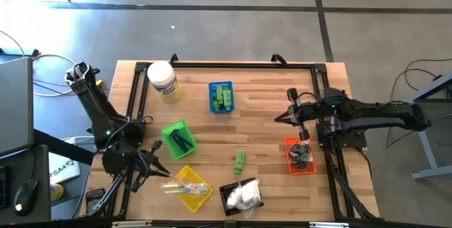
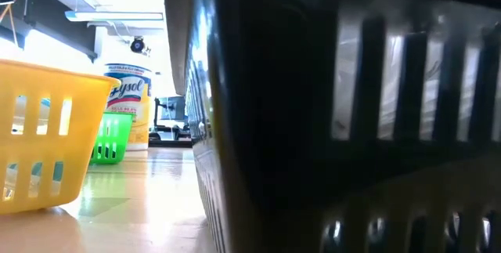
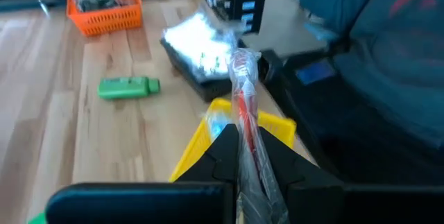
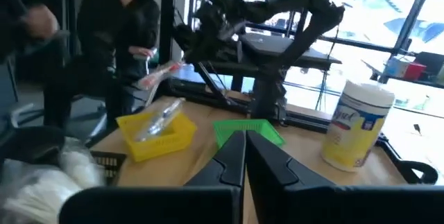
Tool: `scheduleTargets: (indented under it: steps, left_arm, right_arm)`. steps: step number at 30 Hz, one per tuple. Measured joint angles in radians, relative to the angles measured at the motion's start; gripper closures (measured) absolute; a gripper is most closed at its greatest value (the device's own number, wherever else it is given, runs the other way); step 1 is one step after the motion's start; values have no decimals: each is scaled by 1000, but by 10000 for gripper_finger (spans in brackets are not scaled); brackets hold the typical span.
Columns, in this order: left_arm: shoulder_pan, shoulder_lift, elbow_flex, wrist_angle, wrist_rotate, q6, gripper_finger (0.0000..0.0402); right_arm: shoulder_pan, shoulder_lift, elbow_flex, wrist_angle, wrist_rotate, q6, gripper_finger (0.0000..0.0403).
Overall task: Pick & Place Travel size toiletries
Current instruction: Put the red toothbrush into the yellow bin
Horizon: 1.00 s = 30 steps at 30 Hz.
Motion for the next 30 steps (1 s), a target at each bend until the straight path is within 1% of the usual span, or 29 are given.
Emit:
scheduleTargets:
  steps: [2,5,9,11,18,24,30]
  left_arm:
    - [-22,-2,-25,46,-28,-19,382]
    - [-45,1,-69,76,-36,-65,382]
    - [-45,33,-110,115,-27,-129,382]
    - [-45,60,-114,111,-29,-151,382]
    - [-45,167,-114,128,-31,-214,382]
    - [-45,245,-114,196,-32,-212,382]
    - [-44,324,-114,218,-36,-219,382]
  right_arm:
    - [-18,-73,1,-52,7,8,399]
    - [-54,-183,1,-147,29,18,399]
    - [-87,-280,1,-235,-11,31,400]
    - [-87,-306,1,-251,-16,32,400]
    - [-87,-322,1,-263,0,33,400]
    - [-87,-321,1,-281,37,33,400]
    - [-87,-321,1,-281,40,33,400]
